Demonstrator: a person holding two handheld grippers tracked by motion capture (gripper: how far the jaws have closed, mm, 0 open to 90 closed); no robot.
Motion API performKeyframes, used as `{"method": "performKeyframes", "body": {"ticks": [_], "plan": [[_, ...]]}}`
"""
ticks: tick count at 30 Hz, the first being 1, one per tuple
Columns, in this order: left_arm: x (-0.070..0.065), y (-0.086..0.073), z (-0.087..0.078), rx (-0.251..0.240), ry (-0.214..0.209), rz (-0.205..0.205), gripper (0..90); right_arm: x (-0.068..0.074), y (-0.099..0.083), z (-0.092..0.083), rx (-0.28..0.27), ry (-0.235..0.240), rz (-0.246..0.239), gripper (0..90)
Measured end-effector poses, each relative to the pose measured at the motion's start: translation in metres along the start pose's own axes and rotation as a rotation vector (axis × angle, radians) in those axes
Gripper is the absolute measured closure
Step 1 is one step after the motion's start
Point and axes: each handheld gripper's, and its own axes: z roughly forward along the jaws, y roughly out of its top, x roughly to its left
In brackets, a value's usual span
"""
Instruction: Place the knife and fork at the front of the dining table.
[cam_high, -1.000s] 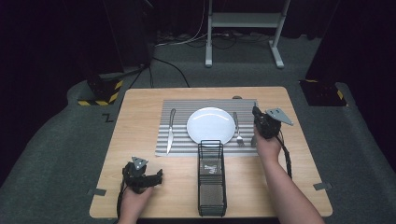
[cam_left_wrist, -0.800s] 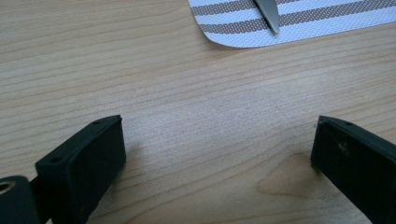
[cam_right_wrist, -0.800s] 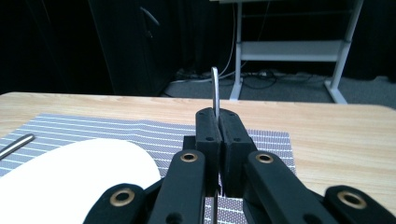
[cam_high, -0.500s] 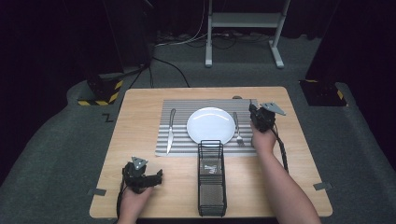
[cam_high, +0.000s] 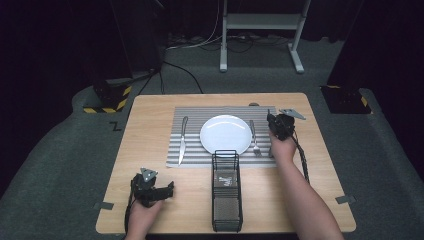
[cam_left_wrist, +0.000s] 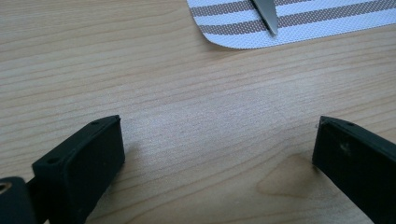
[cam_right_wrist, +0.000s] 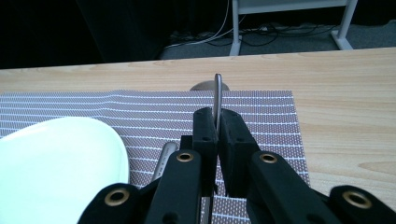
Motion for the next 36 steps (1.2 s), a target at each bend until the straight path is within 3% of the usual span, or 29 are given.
{"method": "performKeyframes", "body": {"ticks": [10, 15, 23, 29, 36], "plan": [[0.0, 0.0, 0.0, -0.001, -0.001, 0.0, 2.3, 0.003, 0.001, -0.002, 0.01, 0.002, -0.025, 84.7], [0.001, 0.0, 0.0, -0.001, -0.004, 0.0, 2.1, 0.002, 0.001, -0.003, 0.013, 0.002, -0.023, 74.8], [0.0, 0.0, 0.0, 0.0, -0.002, 0.002, 2.1, 0.004, 0.001, -0.011, 0.019, -0.002, -0.044, 74.1], [0.0, 0.0, 0.0, 0.002, 0.004, 0.008, 2.1, 0.005, -0.004, -0.026, 0.017, -0.01, -0.065, 75.9], [-0.001, 0.0, 0.001, 0.005, 0.008, 0.012, 2.0, 0.005, -0.025, -0.052, 0.03, -0.024, -0.103, 81.1]]}}
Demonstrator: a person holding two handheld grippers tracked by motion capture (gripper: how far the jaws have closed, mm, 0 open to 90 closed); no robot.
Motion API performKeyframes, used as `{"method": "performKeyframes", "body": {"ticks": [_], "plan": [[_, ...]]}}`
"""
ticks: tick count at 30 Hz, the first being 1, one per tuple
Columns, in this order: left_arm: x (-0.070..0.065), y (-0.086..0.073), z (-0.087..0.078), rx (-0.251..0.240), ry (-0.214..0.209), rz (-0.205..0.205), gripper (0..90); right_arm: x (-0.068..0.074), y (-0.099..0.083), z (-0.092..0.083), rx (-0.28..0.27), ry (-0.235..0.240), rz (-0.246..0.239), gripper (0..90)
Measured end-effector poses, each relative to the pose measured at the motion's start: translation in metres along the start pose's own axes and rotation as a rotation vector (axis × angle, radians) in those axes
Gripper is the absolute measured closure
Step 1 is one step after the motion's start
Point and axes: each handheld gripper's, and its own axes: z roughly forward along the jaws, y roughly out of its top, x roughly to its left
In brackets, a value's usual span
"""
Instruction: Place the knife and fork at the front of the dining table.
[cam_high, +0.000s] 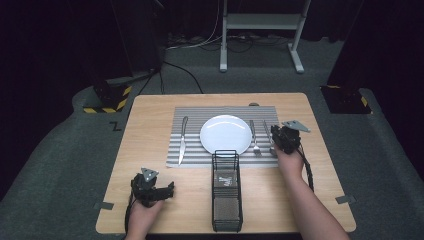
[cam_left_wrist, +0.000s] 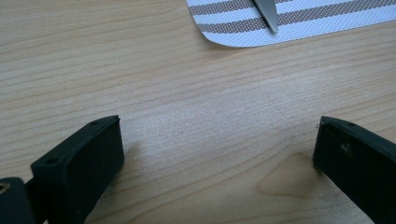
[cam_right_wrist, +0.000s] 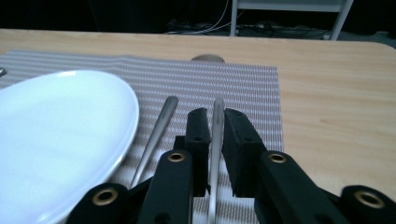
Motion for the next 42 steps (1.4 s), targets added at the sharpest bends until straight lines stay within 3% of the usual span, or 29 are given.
{"method": "performKeyframes", "body": {"ticks": [13, 19, 24, 35, 42], "plan": [[0.0, 0.0, 0.0, 0.0, 0.0, 0.0, 2.0, -0.012, -0.039, -0.042, 0.059, -0.043, -0.008, 83.5], [0.0, 0.0, 0.0, 0.0, 0.0, 0.0, 2.0, -0.014, -0.051, -0.047, 0.116, -0.062, -0.028, 82.7], [0.0, 0.0, 0.0, 0.0, 0.0, 0.0, 2.0, -0.01, -0.056, -0.045, 0.16, -0.05, -0.046, 82.4], [0.0, 0.0, 0.0, -0.001, -0.001, 0.001, 2.0, -0.002, -0.059, -0.049, 0.157, -0.012, -0.061, 80.2], [0.0, 0.0, 0.0, 0.003, 0.002, 0.004, 2.0, -0.003, -0.066, -0.064, 0.147, 0.004, -0.067, 66.4]]}}
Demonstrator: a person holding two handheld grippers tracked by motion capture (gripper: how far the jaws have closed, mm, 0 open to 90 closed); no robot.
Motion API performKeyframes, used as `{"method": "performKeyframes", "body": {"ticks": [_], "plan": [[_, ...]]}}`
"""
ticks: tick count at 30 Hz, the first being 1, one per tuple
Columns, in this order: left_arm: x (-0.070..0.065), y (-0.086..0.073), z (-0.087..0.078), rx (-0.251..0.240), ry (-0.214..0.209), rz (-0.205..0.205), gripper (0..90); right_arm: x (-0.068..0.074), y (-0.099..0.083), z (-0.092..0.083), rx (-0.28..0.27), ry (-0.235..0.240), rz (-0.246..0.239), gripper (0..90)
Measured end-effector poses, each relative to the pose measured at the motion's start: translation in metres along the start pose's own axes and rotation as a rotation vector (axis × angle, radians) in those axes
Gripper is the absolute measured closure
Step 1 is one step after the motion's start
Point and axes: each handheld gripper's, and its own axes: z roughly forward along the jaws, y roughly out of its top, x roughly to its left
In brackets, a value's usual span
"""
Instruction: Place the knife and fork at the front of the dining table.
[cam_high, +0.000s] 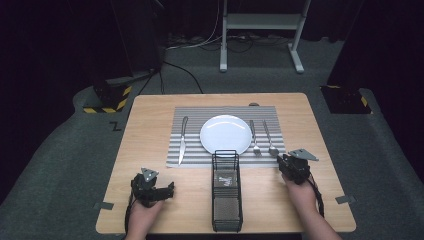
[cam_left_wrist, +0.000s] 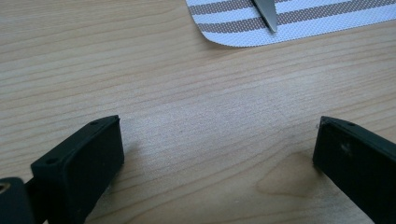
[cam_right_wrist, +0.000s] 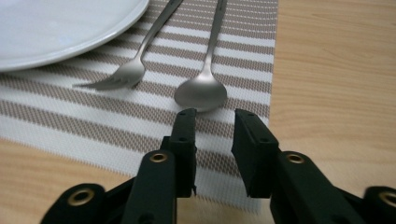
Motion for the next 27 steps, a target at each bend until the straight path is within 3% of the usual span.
{"method": "performKeyframes", "body": {"ticks": [6, 12, 16, 19, 27], "plan": [[0.0, 0.0, -0.001, -0.001, 0.002, 0.001, 2.6, -0.016, -0.017, -0.023, 0.048, -0.002, -0.003, 49.8], [-0.001, -0.001, -0.001, -0.002, 0.004, 0.0, 2.6, -0.044, -0.035, -0.045, 0.097, -0.016, 0.012, 34.3], [-0.001, -0.001, -0.001, -0.002, 0.004, 0.0, 2.6, -0.057, -0.042, -0.055, 0.117, -0.013, -0.008, 23.7], [-0.001, -0.001, -0.001, -0.002, 0.005, -0.001, 2.6, -0.06, -0.043, -0.057, 0.119, 0.015, -0.015, 18.5], [-0.001, 0.0, 0.0, -0.001, 0.003, -0.004, 2.3, -0.057, -0.044, -0.057, 0.13, -0.007, -0.013, 16.0]]}}
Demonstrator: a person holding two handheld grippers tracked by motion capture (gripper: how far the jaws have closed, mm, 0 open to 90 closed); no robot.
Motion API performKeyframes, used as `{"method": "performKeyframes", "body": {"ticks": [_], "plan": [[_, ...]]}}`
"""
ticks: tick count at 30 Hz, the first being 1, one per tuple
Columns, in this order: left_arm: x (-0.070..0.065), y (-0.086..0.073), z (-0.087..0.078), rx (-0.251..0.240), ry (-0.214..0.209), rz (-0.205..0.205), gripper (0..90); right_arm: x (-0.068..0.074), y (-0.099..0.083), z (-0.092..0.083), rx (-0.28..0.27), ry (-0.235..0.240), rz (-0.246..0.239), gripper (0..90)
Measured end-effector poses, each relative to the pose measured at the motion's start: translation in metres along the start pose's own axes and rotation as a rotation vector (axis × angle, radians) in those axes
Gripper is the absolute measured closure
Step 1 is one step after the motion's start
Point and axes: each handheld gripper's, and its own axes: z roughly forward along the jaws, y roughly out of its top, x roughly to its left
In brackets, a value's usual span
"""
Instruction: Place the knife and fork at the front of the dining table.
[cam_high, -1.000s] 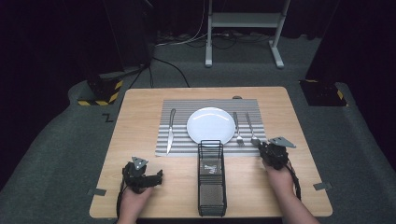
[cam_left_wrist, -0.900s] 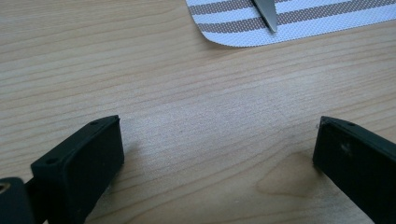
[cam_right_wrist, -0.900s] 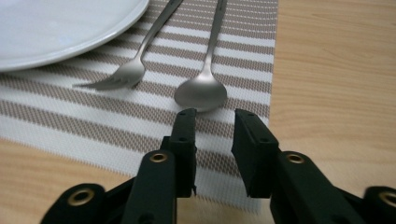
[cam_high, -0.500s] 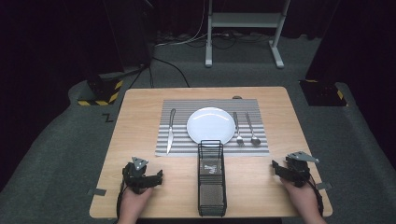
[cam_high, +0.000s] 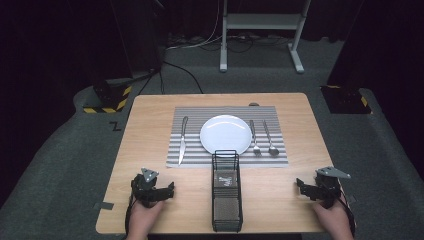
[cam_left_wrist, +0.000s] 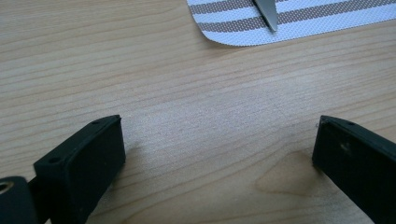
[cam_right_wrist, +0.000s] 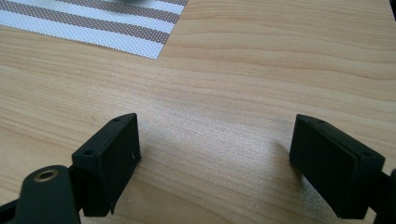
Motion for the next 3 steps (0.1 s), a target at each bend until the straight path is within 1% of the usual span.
{"method": "performKeyframes", "body": {"ticks": [3], "plan": [[0.0001, 0.0, 0.0, 0.001, 0.0, 0.001, 2.2, 0.0002, 0.0, 0.0, 0.001, 0.0, 0.001, 15.7]]}}
